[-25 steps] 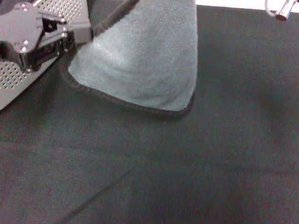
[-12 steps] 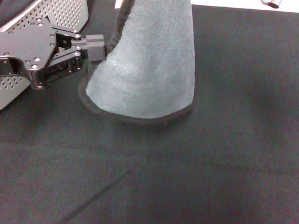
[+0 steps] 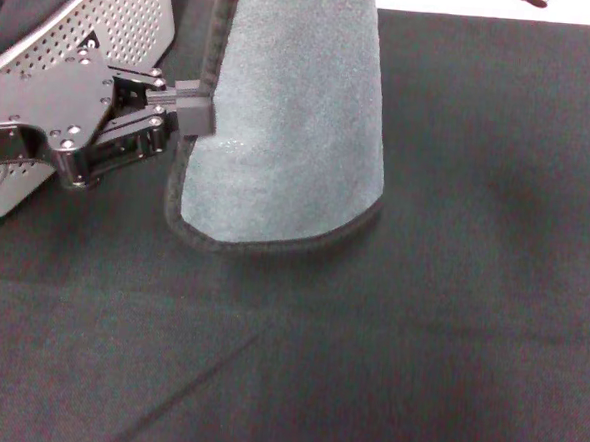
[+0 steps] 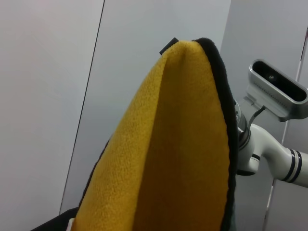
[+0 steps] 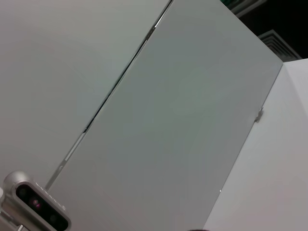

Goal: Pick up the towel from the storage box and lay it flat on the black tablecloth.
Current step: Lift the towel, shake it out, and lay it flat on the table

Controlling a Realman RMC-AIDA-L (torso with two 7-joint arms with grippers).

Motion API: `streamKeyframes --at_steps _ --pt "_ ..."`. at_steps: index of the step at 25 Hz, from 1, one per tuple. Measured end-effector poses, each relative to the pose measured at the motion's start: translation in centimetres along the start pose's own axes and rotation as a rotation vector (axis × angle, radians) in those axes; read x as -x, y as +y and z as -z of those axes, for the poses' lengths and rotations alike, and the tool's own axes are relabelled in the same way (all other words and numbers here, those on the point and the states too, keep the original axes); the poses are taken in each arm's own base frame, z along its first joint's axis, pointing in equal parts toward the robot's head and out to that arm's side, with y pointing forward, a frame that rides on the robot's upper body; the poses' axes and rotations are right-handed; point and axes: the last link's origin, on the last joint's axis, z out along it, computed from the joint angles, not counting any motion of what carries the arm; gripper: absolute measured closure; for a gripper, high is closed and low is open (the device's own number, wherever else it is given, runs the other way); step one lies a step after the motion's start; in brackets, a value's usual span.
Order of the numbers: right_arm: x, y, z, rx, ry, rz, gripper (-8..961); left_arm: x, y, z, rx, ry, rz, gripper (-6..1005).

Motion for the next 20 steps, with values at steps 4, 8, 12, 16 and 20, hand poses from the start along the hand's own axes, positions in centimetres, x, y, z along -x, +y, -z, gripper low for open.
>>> streamKeyframes --at_steps 4,8,12,16,20 --pt "-0.1 -0.1 -0.1 -0.004 0.004 0.0 941 0.2 0.0 -0.4 0.021 -0.008 0.011 876" --pt "-0.1 -0.1 -0.1 -0.009 0.004 0.005 941 0.4 0.2 -0.8 0.046 -0.024 0.02 874" --pt "0.0 -0.2 -0.1 -0.014 0.002 0.009 941 0.6 0.2 -1.1 0.067 -0.044 0.033 875" --pt "0.1 -0.4 0.1 -0.023 0.0 0.011 941 0.9 0.3 -1.3 0.079 -0.054 0.045 876" --pt "0.4 -0.5 0.3 -0.029 -0.008 0.019 941 1.3 0.2 -1.3 0.082 -0.047 0.072 877"
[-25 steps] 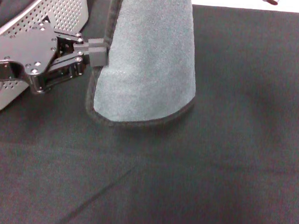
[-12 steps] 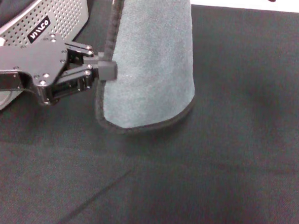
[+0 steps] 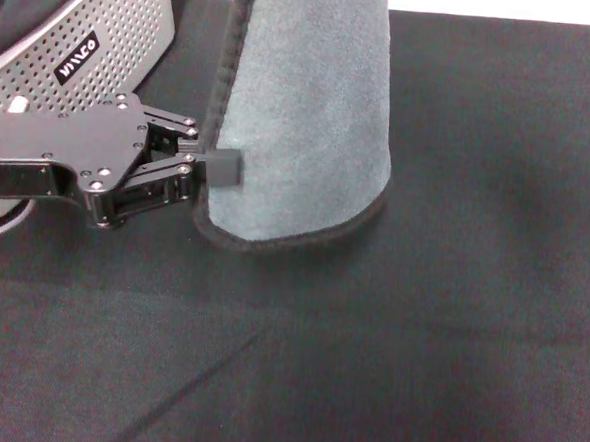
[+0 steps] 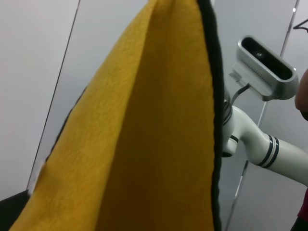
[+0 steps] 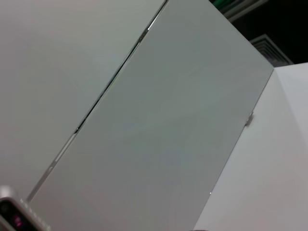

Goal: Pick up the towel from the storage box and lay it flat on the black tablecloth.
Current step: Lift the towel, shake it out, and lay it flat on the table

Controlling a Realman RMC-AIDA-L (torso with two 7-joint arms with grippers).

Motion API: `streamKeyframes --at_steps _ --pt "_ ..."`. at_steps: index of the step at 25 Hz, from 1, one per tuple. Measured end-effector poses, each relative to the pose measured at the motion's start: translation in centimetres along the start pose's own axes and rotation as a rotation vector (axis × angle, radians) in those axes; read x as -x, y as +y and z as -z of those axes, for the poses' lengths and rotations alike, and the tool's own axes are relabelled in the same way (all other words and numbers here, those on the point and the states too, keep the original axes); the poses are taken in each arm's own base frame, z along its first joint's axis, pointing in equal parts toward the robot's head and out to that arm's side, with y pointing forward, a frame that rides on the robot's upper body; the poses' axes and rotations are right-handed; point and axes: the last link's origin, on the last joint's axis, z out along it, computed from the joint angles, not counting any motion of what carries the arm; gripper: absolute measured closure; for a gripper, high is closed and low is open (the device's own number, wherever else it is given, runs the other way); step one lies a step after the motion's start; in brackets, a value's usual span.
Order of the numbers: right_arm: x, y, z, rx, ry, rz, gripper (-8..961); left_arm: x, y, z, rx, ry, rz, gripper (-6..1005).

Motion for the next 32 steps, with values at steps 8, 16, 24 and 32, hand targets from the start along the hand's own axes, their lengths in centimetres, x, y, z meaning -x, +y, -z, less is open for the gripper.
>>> streamKeyframes --at_steps 8,16,24,32 --pt "0.4 -0.4 0.4 -0.022 -0.012 0.013 941 0.5 -0.2 0.2 -0.002 -0.005 0.018 878" --pt "0.6 -1.0 1.1 -0.06 -0.021 0.03 941 0.8 -0.2 -0.1 0.012 -0.031 0.03 880" --pt "0.7 -1.0 1.1 -0.058 -0.029 0.027 940 0.7 -0.3 -0.1 0.013 -0.031 0.026 882" --pt "0.4 -1.1 1.4 -0.068 -0.02 0.023 940 0.9 -0.5 0.1 0.002 -0.064 0.039 909"
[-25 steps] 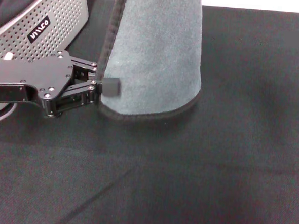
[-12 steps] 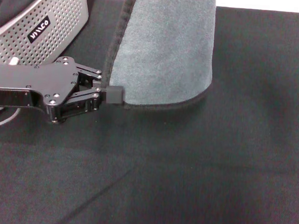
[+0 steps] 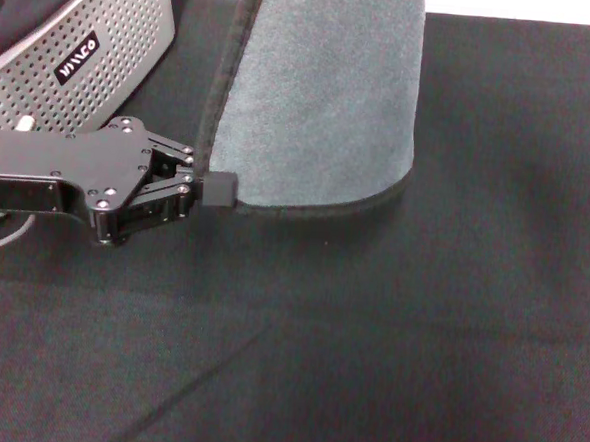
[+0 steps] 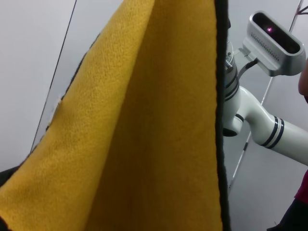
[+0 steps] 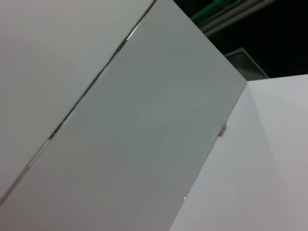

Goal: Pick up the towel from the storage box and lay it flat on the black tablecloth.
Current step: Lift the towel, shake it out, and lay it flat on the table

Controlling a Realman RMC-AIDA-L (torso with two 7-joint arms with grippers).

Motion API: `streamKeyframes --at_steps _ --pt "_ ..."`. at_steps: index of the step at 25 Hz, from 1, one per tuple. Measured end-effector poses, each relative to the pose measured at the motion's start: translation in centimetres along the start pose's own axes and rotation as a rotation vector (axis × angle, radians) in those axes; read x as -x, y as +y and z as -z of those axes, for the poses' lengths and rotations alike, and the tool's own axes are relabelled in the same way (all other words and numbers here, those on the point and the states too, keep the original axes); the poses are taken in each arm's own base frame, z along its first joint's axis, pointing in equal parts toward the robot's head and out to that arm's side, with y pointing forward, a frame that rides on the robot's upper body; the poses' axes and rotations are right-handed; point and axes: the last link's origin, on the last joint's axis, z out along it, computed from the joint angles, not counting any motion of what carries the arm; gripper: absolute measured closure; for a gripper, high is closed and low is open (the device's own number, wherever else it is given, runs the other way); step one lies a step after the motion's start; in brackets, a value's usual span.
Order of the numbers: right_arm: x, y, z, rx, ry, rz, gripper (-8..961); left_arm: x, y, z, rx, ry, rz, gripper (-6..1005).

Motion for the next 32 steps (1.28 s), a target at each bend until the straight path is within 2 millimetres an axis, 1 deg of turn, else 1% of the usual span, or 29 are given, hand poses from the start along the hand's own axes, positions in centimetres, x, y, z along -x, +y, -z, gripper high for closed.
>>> streamKeyframes --at_steps 3,5,8,9,13,16,19,21,22,23,27,32 --pt "-0.3 0.0 0.7 -0.015 0.017 -0.01 940 -0.1 0.0 0.2 -0.004 0.001 0.003 935" --pt "-0.5 0.1 1.6 -0.028 0.037 -0.024 940 -0.5 0.1 0.7 -0.008 0.017 -0.008 944" --pt "-1.0 0.3 3.1 -0.053 0.074 -0.065 940 -1.5 0.7 2.3 -0.005 0.064 -0.037 957" --pt "-1.1 0.3 3.4 -0.056 0.082 -0.079 940 -1.9 0.9 3.2 -0.009 0.083 -0.048 961" --pt "-1.8 0.4 5.7 -0.056 0.164 -0.207 940 -3.3 1.4 5.5 -0.035 0.139 -0.075 970" --pt "-1.8 0.6 7.5 -0.025 0.207 -0.304 940 -4.1 2.0 6.8 -0.047 0.161 -0.095 970" --pt "-1.4 1.1 9.6 0.023 0.242 -0.407 940 -4.5 2.6 7.4 -0.04 0.153 -0.107 970" --pt "-1.1 1.4 10.6 0.047 0.254 -0.445 940 -4.8 3.0 7.5 -0.031 0.138 -0.11 970" --pt "-1.1 1.6 10.9 0.053 0.258 -0.455 940 -4.9 3.2 7.6 -0.027 0.13 -0.11 970" --pt "-0.9 1.9 11.7 0.062 0.267 -0.476 940 -4.9 3.3 7.6 -0.025 0.123 -0.108 970" --pt "-0.1 2.9 13.9 0.111 0.279 -0.535 940 -4.9 4.1 7.7 0.001 0.083 -0.094 970" --pt "1.4 4.4 16.9 0.192 0.26 -0.573 940 -4.9 4.8 7.6 0.062 0.019 -0.067 970"
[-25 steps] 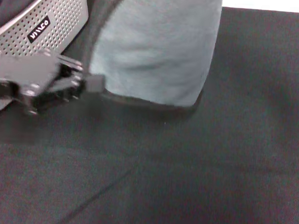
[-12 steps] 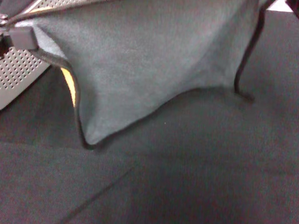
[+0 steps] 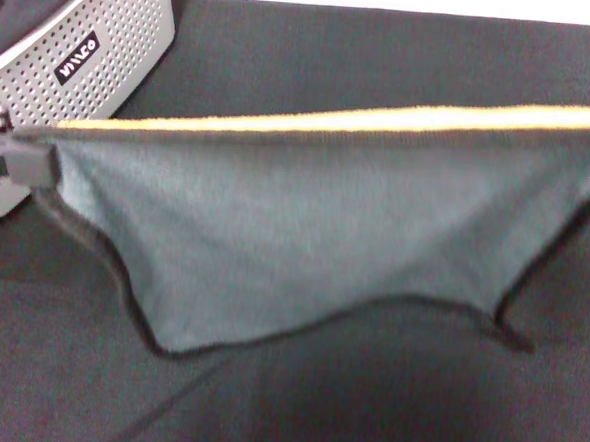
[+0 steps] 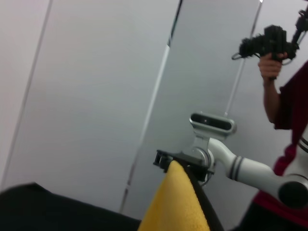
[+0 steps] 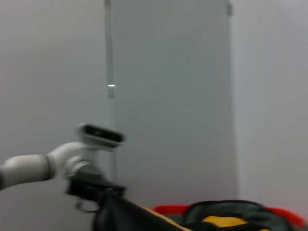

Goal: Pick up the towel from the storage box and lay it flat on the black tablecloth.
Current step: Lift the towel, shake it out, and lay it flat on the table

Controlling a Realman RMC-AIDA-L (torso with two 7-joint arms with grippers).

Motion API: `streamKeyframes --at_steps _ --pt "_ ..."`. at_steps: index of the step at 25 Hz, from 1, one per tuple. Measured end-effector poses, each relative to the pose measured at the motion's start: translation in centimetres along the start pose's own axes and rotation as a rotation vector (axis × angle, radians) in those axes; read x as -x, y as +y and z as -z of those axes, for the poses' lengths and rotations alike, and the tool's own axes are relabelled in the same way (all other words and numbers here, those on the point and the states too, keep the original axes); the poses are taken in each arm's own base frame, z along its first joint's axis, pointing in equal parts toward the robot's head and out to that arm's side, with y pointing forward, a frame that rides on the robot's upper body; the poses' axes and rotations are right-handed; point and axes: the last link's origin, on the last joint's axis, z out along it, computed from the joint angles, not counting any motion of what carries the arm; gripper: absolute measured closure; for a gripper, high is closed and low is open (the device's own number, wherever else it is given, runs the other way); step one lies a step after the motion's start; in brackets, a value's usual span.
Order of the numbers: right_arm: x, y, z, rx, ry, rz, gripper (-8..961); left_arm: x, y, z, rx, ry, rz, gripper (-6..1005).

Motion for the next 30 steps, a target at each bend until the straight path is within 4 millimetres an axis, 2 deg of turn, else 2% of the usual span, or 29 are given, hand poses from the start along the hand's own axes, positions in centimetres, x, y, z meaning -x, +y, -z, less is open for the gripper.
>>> streamKeyframes --at_steps 5,12,22,30 --pt "-0.3 1.9 1.6 0.099 -0.012 -0.046 940 -0.3 0.3 0.1 0.025 -0.035 0.023 971" --pt "-1.6 3.0 2.2 0.161 -0.034 -0.134 940 -0.5 0.4 1.1 0.004 -0.077 0.066 971" --pt "-3.2 3.3 2.3 0.174 -0.05 -0.213 940 0.0 0.6 1.2 0.01 -0.12 0.104 971" --pt "-3.6 2.3 2.5 0.137 -0.051 -0.211 940 0.1 0.0 0.7 0.01 -0.126 0.11 952"
